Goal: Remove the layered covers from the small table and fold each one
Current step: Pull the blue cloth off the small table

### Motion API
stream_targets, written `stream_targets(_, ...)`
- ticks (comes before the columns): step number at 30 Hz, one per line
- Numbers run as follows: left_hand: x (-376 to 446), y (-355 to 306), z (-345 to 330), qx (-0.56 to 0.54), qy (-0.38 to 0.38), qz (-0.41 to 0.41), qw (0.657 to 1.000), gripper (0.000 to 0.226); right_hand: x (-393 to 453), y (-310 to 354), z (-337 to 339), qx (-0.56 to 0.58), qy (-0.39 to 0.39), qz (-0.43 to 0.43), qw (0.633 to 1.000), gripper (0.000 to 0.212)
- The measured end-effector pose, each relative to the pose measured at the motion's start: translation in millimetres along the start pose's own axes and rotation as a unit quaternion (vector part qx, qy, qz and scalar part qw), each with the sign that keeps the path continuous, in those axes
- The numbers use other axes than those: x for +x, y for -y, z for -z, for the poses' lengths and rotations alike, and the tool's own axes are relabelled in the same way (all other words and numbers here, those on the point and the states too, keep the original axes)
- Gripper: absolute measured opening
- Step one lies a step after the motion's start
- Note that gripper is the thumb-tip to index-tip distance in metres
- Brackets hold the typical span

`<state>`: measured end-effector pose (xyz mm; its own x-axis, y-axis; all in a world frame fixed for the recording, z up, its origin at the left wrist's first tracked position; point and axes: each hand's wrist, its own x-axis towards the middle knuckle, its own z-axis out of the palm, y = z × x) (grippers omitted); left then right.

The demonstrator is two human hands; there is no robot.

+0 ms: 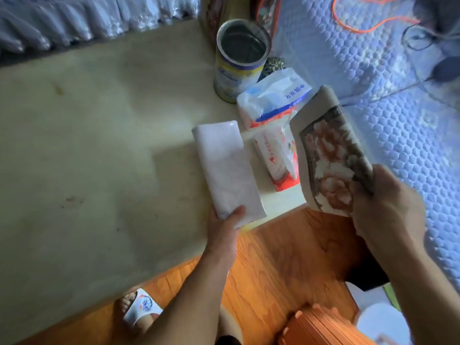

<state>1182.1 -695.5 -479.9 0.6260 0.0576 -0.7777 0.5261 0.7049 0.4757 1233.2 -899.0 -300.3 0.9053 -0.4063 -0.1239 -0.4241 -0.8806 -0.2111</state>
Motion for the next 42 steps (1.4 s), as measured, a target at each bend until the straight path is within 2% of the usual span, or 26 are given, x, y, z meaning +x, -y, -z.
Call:
stream_targets(3,10,9,5,0.012,-0.036,0.03,0.999,0.063,9,5,9,0.079,0.047,0.03,0.995,0.013)
stream_targets(5,12,6,11,0.028,-0.048,0.04,0.998,0.067,12,15,22,0.255,0.102,0.038,0.961,0.01)
stream_targets(6,13,5,15,0.036,-0.057,0.047,0.997,0.068,13,21,26,0.37,0.136,0.034,0.918,0.009)
stream_targets(8,17,6,19,0.049,-0.076,0.061,0.994,0.068,16,38,23,0.568,0.213,0.009,0.795,0.011)
stream_targets(10,22,10,23,0.062,-0.078,0.061,0.993,0.059,24,56,1,0.659,0.3,0.01,0.69,0.024)
stream_targets(11,24,13,25,0.067,-0.076,0.061,0.993,0.055,28,63,-18,0.669,0.338,0.014,0.662,0.025)
stream_targets(12,25,14,28,0.071,-0.073,0.059,0.993,0.055,31,66,-44,0.661,0.373,0.003,0.651,0.021)
stream_targets(13,25,15,30,0.08,-0.064,0.06,0.993,0.059,34,64,-74,0.629,0.392,-0.028,0.671,0.019)
stream_targets(14,27,16,32,0.086,-0.053,0.065,0.993,0.061,35,63,-102,0.579,0.399,-0.062,0.708,0.021)
stream_targets(15,28,16,32,0.095,-0.039,0.067,0.992,0.058,34,60,-131,0.509,0.389,-0.082,0.764,0.024)
stream_targets(17,25,12,30,0.132,-0.036,0.051,0.989,0.04,32,51,-171,0.36,0.351,-0.068,0.862,0.026)
stream_targets(19,20,4,32,0.208,-0.012,0.014,0.978,0.038,35,49,-188,0.277,0.298,-0.047,0.912,0.029)
stream_targets(20,14,3,37,0.261,0.017,0.004,0.965,0.046,38,51,-189,0.252,0.278,-0.038,0.926,0.032)
stream_targets(21,6,4,44,0.311,0.021,0.008,0.95,0.057,39,52,-189,0.235,0.274,-0.036,0.932,0.035)
stream_targets(23,-14,-7,57,0.353,-0.082,0.029,0.931,0.065,36,54,-185,0.193,0.295,-0.032,0.935,0.039)
stream_targets(24,-18,-18,62,0.328,-0.143,0.027,0.933,0.056,32,55,-183,0.168,0.299,-0.024,0.939,0.04)
stream_targets(26,-14,-44,61,0.283,-0.188,-0.009,0.94,0.029,21,60,-180,0.13,0.257,-0.007,0.957,0.042)
stream_targets(27,-6,-59,55,0.299,-0.173,-0.023,0.938,0.027,13,63,-178,0.117,0.216,0.015,0.969,0.045)
stream_targets(30,26,-85,35,0.403,-0.125,-0.004,0.907,0.074,-15,76,-183,0.073,0.103,0.141,0.982,0.056)
stream_targets(31,37,-85,32,0.434,-0.126,0.014,0.892,0.084,-20,80,-189,0.053,0.104,0.171,0.978,0.06)
stream_targets(32,44,-83,29,0.454,-0.129,0.035,0.881,0.085,-23,83,-197,0.035,0.138,0.17,0.975,0.066)
stream_targets(34,44,-85,18,0.471,-0.135,0.043,0.871,0.071,-20,81,-214,0.017,0.235,0.137,0.962,0.075)
stream_targets(35,44,-83,14,0.464,-0.141,0.024,0.874,0.064,-16,78,-219,0.022,0.255,0.14,0.957,0.076)
stream_targets(38,44,-70,17,0.432,-0.152,0.023,0.889,0.06,-14,72,-215,0.023,0.211,0.189,0.959,0.068)
stream_targets(40,40,-58,16,0.427,-0.138,0.01,0.893,0.047,-16,69,-212,-0.006,0.163,0.205,0.965,0.063)
stream_targets(42,42,-54,12,0.495,-0.143,-0.023,0.857,0.041,-12,65,-218,-0.011,0.181,0.193,0.964,0.064)
